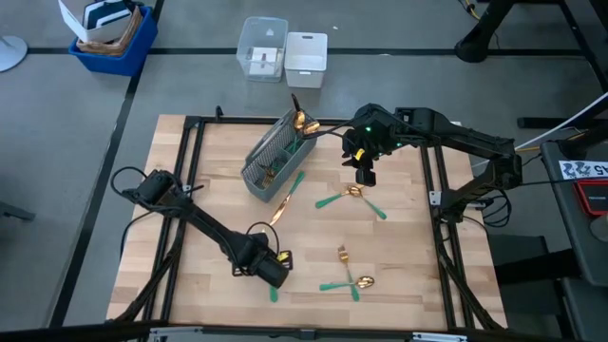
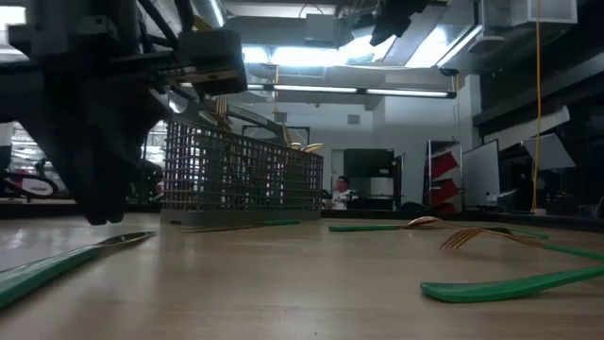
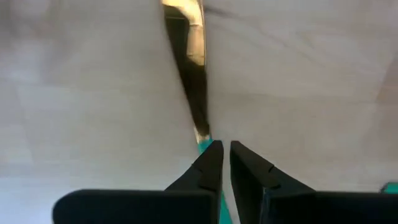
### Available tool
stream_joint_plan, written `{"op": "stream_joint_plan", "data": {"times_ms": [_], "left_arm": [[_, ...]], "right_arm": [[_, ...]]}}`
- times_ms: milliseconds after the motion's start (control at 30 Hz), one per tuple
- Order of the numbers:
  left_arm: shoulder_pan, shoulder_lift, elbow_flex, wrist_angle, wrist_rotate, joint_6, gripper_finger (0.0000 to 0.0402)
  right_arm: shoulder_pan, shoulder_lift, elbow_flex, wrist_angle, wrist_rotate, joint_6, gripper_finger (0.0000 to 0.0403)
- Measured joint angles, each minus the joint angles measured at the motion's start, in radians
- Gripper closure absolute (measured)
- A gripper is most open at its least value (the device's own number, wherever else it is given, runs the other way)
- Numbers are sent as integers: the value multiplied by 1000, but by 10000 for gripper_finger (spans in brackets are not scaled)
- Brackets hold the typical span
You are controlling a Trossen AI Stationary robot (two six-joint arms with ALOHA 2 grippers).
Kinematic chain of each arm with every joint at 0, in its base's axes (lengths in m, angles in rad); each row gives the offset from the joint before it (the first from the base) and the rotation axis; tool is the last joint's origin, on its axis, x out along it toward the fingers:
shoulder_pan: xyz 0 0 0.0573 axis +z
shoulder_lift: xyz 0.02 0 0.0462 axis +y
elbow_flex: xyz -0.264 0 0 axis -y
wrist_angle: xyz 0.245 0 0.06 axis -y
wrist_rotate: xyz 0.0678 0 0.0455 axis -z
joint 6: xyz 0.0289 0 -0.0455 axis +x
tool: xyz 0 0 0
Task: Sort silverware
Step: Put the bottom green-gold table knife into the silverware basket
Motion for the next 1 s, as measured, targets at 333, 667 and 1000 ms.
{"op": "stream_joint_plan", "data": {"times_ms": [333, 667, 1000], "left_arm": [[26, 0, -2, -42, 15, -19, 307], [13, 13, -3, -19, 49, -66, 306], [18, 61, 0, 2, 63, -71, 313]], "right_arm": [[0, 0, 0, -8, 0, 0, 295], [0, 0, 0, -8, 0, 0, 295], [0, 0, 0, -6, 0, 0, 295]]}}
